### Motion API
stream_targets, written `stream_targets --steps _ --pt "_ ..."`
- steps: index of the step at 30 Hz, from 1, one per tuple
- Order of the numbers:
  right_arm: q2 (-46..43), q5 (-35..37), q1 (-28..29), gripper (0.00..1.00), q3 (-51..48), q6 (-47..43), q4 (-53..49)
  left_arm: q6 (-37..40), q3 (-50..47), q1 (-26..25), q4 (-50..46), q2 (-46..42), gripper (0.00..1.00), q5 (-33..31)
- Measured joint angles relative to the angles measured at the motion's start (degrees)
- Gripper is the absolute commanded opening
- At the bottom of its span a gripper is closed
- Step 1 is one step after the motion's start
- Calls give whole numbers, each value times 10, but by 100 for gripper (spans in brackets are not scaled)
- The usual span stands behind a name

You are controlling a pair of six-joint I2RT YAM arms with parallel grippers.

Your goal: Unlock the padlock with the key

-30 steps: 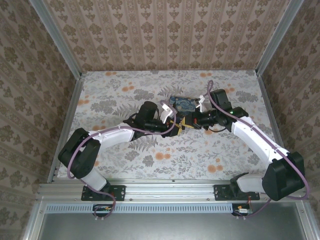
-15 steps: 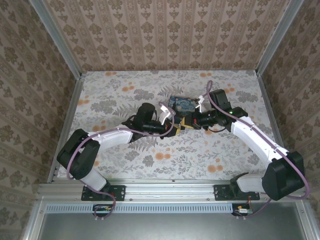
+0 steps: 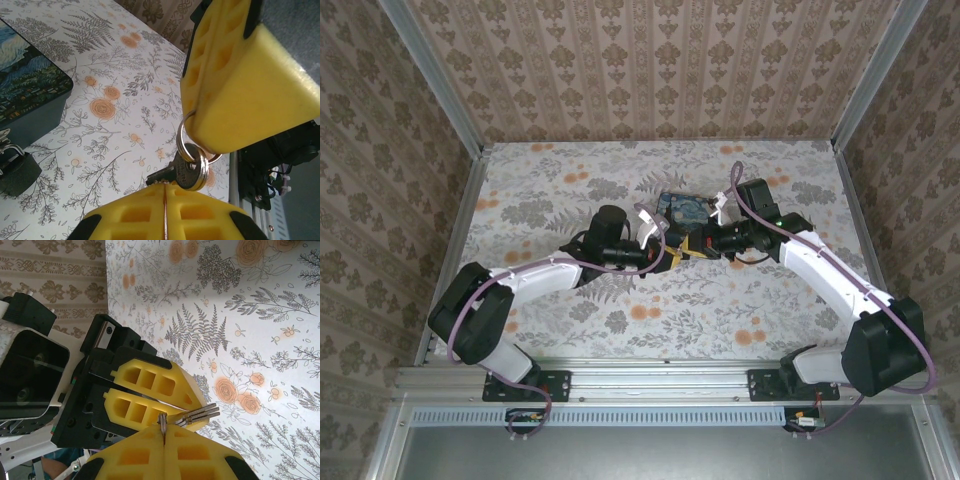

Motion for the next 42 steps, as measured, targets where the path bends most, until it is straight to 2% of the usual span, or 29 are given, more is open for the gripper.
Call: stream_targets --steps 3,9,18,27,34,42 --pt "0 -2 0 1 0 0 0 5 0 2 1 0 26 -7" --pt "1 -10 0 1 0 4 4 13 -9 7 0 0 34 -18" --pt "13 -24 7 1 0 11 11 28 -11 13 0 0 37 -21" --pt "19 -26 14 1 0 13 13 46 -13 13 4 0 22 -7" --pt "26 -27 14 3 0 13 13 53 -25 13 17 -1 3 15" --pt "47 -37 11 9 0 12 14 50 -45 16 18 -11 0 24"
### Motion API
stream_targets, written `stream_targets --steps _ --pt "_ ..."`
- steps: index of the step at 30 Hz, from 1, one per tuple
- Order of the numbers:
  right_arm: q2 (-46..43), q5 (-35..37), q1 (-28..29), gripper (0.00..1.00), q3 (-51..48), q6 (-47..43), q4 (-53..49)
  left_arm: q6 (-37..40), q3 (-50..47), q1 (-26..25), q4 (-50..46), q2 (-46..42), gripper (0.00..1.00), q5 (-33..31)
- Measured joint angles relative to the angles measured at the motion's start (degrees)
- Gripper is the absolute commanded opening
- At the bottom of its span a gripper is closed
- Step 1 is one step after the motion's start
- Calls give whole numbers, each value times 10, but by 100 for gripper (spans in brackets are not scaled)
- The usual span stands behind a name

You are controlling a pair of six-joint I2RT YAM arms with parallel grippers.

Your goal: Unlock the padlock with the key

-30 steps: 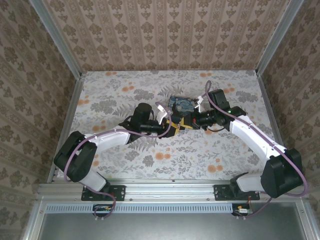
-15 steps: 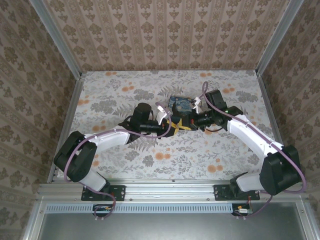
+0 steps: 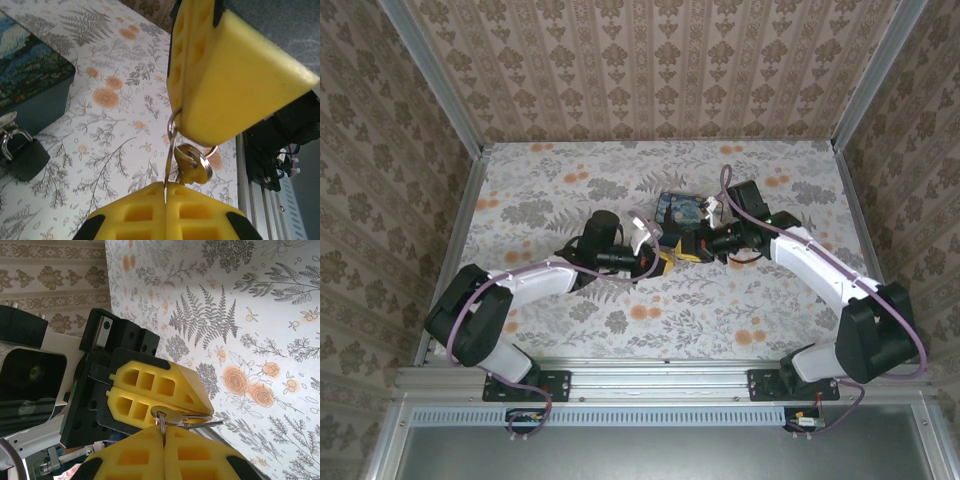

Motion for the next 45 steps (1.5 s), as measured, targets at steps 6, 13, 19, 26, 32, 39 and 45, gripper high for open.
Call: stream_targets --steps 6,13,19,26,32,39,45 --pt "23 -1 -9 19 0 -16 1 -2 -8 0 -5 -10 0 5" --pt "37 -1 -25 35 0 -42 1 -3 -8 0 -8 -29 0 18" --pt "38 -4 -35 42 -7 -49 28 -5 -7 0 -29 -29 0 27" --pt "35 -45 -50 42 -15 -89 76 -6 -7 0 -57 -29 0 45" --pt "36 -127 -45 45 -15 -166 104 -11 -3 0 -83 -29 0 64" --pt "36 -188 -42 52 -26 -253 103 -30 -2 0 -92 -29 0 85" --pt "37 -199 -38 52 -30 -301 95 -43 -2 1 -92 -30 0 100"
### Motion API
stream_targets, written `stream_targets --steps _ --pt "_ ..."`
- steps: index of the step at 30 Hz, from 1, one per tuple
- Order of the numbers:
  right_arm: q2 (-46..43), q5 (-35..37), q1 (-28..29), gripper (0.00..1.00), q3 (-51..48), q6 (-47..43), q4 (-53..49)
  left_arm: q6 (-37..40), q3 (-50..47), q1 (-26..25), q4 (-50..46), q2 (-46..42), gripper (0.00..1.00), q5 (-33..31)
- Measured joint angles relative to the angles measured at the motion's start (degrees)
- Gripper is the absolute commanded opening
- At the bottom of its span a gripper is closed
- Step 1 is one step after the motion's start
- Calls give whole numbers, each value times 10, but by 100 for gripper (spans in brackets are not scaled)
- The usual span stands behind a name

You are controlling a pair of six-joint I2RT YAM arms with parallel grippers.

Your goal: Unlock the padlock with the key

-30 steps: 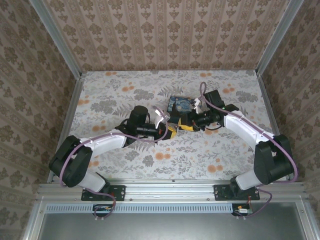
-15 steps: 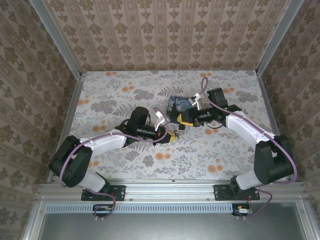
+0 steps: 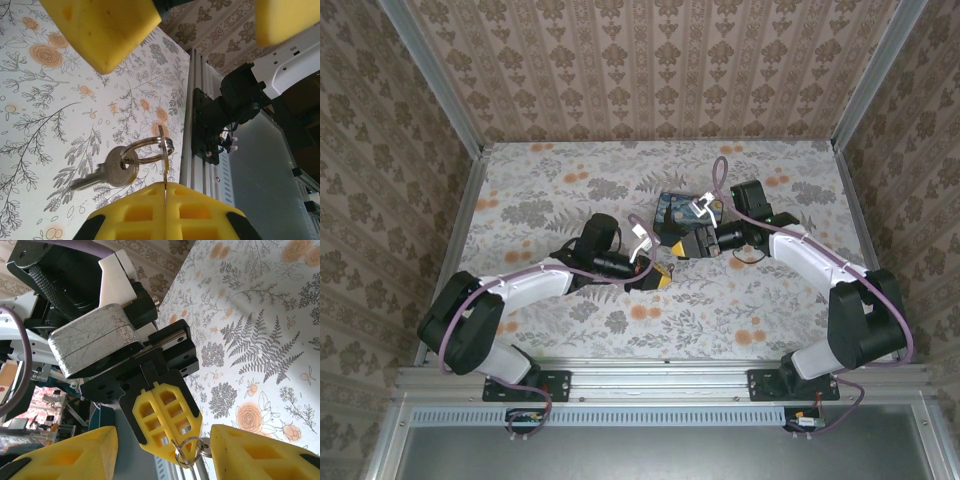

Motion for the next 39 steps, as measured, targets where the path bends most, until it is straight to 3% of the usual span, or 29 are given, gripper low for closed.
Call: stream_targets --steps 21,39 --pt "15 -2 27 43 -1 -42 -26 -4 14 21 -4 -5 0 22" --pt "18 15 33 36 -1 -22 -19 -4 19 22 -4 -5 0 29"
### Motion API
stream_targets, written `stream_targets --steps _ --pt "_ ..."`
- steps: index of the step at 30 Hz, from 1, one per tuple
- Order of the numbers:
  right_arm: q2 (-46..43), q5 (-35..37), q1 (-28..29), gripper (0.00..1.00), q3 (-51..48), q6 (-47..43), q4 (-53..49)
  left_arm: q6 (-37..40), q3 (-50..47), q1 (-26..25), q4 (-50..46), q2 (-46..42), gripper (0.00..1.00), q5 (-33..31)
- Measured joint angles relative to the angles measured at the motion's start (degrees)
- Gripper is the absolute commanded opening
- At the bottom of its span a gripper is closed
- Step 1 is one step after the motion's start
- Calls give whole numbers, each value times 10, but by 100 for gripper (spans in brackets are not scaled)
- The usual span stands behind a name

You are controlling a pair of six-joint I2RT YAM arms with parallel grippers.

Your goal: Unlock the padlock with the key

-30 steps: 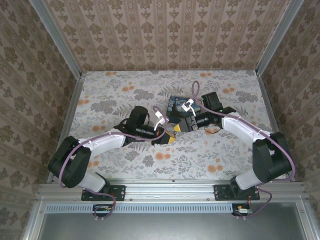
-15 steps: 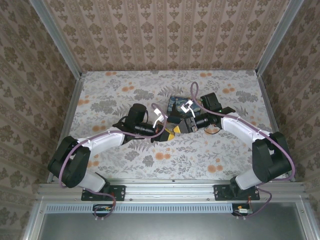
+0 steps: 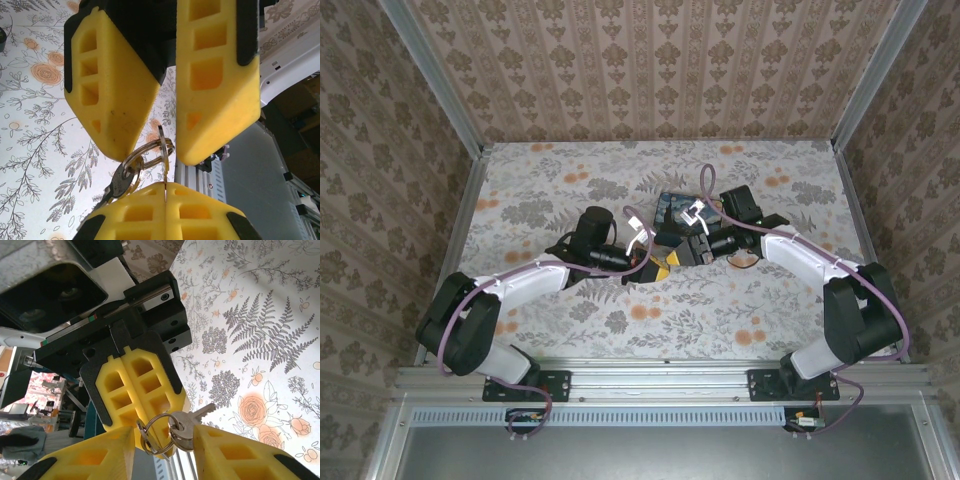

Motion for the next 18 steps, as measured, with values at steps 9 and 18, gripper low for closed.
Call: stream_targets --steps 9,18 --pt "0 17 2 17 0 10 5 0 0 0 0 0 0 0" --pt "0 18 2 6 0 10 10 0 0 0 -4 0 0 0"
